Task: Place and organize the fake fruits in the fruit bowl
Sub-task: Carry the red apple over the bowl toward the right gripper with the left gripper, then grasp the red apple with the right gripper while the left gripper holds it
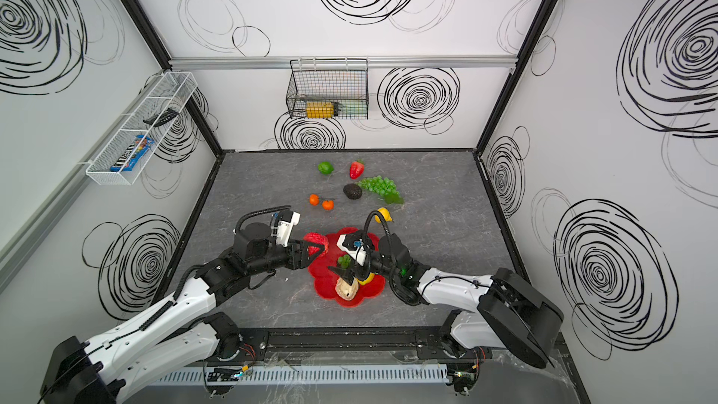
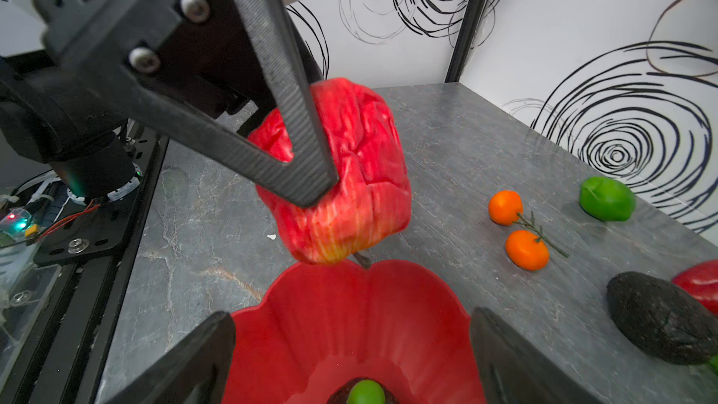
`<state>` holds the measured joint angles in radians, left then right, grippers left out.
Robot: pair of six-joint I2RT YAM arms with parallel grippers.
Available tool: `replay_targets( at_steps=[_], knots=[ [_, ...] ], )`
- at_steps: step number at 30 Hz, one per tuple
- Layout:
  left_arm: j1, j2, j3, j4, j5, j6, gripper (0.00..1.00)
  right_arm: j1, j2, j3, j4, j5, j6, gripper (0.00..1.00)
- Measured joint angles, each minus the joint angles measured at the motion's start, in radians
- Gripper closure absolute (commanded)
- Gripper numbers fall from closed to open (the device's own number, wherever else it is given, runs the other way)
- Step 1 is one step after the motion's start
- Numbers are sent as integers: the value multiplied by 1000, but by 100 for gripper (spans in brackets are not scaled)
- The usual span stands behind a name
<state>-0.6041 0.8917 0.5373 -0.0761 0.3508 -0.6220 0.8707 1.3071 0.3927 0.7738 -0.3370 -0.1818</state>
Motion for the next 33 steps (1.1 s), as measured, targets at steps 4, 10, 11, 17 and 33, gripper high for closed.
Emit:
replay_targets(
  at_steps=[4,10,11,17,33],
  knots=[
    [-5,0,0,0,21,2,30,0,40,26,26,-37,-19,2],
    [-3,0,-4,4,26,5,31,0,41,34,30,-34,-26,11],
    [0,-1,-9,9,27,4,31,-2,34,31,31,-30,-23,14],
    [53,-2,-59,84,83,-30,32,-24,-29,-5,32,-27,-2,36],
    [62,4,-64,155,154,-84,32,-43,-6,-2,26,-74,-2,67]
  ],
)
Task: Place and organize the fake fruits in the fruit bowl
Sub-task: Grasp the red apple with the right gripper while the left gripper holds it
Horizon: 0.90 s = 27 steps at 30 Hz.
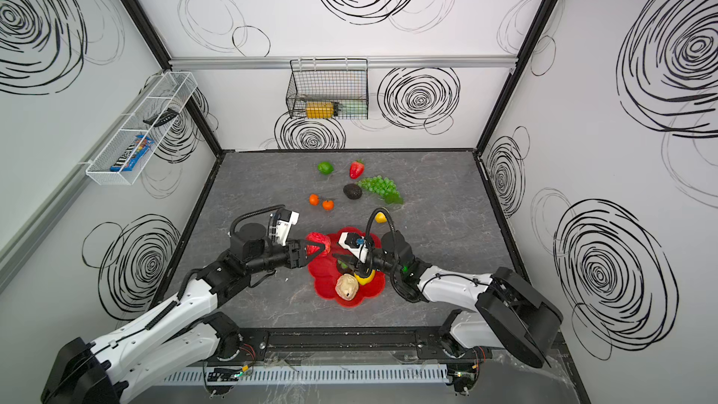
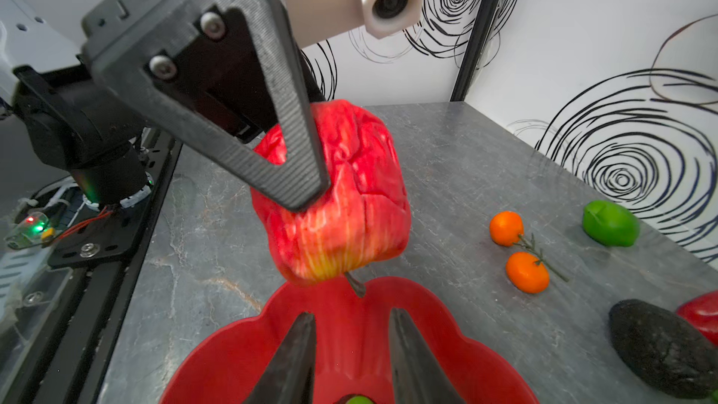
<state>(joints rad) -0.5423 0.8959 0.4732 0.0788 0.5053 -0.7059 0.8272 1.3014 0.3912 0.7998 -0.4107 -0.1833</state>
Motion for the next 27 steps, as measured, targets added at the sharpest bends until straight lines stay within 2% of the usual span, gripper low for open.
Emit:
replay_targets(
  at_steps=[21,27],
  knots=[
    [-21,8,-7,34,29,-24,32,6,10,4,5,-19,2,73],
    [-29,10,-8,36,30,-24,32,8,16,9,4,-24,2,82]
  ],
)
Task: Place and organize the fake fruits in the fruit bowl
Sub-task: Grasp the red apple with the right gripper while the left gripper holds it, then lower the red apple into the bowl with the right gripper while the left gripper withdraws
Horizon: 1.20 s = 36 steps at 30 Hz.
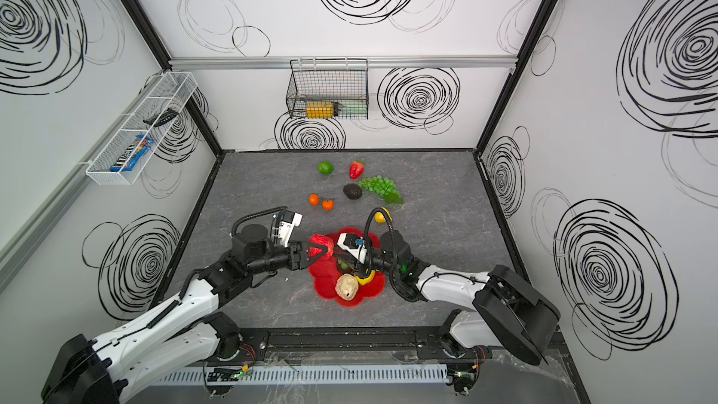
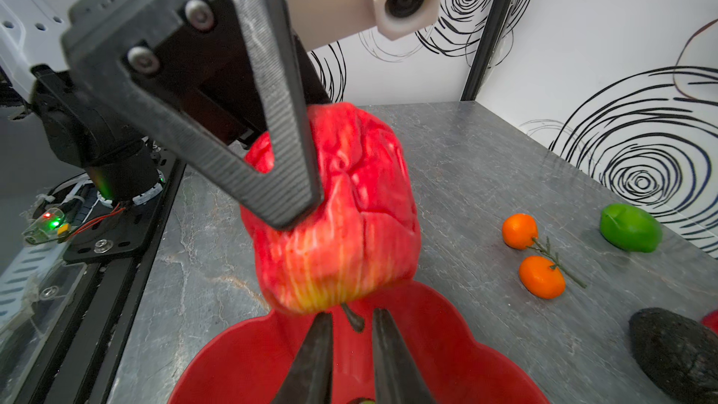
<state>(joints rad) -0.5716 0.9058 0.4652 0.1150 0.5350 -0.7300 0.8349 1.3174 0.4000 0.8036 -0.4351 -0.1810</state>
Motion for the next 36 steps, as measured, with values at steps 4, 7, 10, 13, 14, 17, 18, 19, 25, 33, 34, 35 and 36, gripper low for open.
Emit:
replay_targets(
  at_steps=[4,7,10,13,14,17,18,19,25,33,34,35,36],
  knots=[
    [-2,3,0,5,-3,0,32,4,5,11,-7,-6,0,87],
    [-2,4,0,12,-7,0,31,4,5,11,-10,-6,0,91],
    [-2,5,-1,15,-11,0,29,5,5,11,-14,-7,0,92],
    [-2,5,-2,14,-13,1,25,6,5,11,-18,-6,0,93],
    [-2,5,-3,14,-14,2,22,6,5,12,-22,-6,0,93],
    [-2,5,-4,13,-19,8,13,11,3,14,-43,-4,0,95],
    [-2,5,-4,12,-22,13,11,13,0,17,-55,0,0,95],
    [0,4,-4,7,-27,17,10,16,-5,22,-74,5,0,95],
    [50,-74,-5,-56,-108,56,1,63,-49,84,-242,90,0,95],
    [117,-290,-14,-127,-394,100,2,134,-114,167,-520,200,67,95],
    [121,-310,-21,-133,-438,101,2,143,-117,179,-556,216,82,95],
    [122,-328,-30,-138,-478,101,2,151,-119,188,-586,229,96,95],
    [123,-346,-43,-140,-515,102,2,164,-119,200,-618,244,112,95]
  ],
)
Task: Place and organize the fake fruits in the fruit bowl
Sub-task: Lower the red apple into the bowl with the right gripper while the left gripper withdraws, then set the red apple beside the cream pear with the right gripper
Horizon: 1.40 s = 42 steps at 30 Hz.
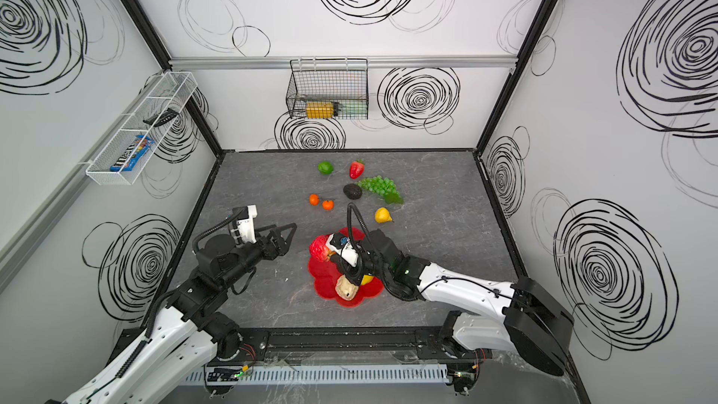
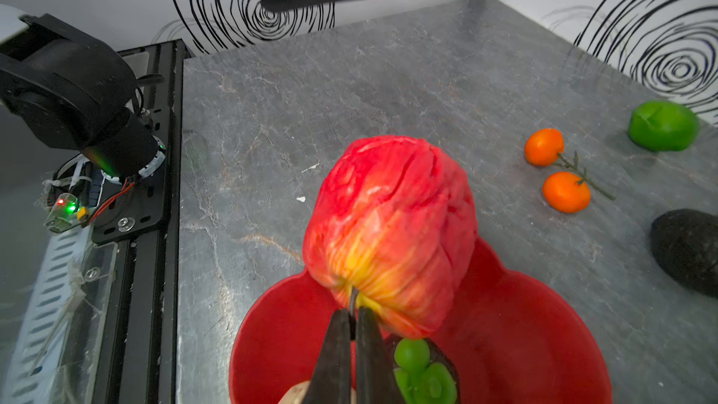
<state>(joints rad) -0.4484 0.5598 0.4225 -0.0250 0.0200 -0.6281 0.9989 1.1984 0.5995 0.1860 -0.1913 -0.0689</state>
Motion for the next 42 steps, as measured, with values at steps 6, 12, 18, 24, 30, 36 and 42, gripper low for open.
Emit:
replay_targets(
  at_steps=[6,12,18,24,30,36,42],
  knots=[
    [0,-35,-95,-5,-177,0,2,48,23,91,-208,36,112,95],
    [2,-35,-168,15,-267,28,2,61,94,209,-385,40,229,95],
    [10,-53,-243,86,-294,80,4,111,185,308,-534,40,306,96],
    [33,-94,-287,134,-290,117,4,135,251,391,-639,48,356,96],
    [38,-88,-288,172,-278,127,4,137,282,430,-708,80,376,96],
    [39,-82,-292,185,-268,129,4,137,312,459,-737,100,382,95],
    [39,-82,-295,185,-266,130,4,137,336,470,-760,111,382,94]
  ],
)
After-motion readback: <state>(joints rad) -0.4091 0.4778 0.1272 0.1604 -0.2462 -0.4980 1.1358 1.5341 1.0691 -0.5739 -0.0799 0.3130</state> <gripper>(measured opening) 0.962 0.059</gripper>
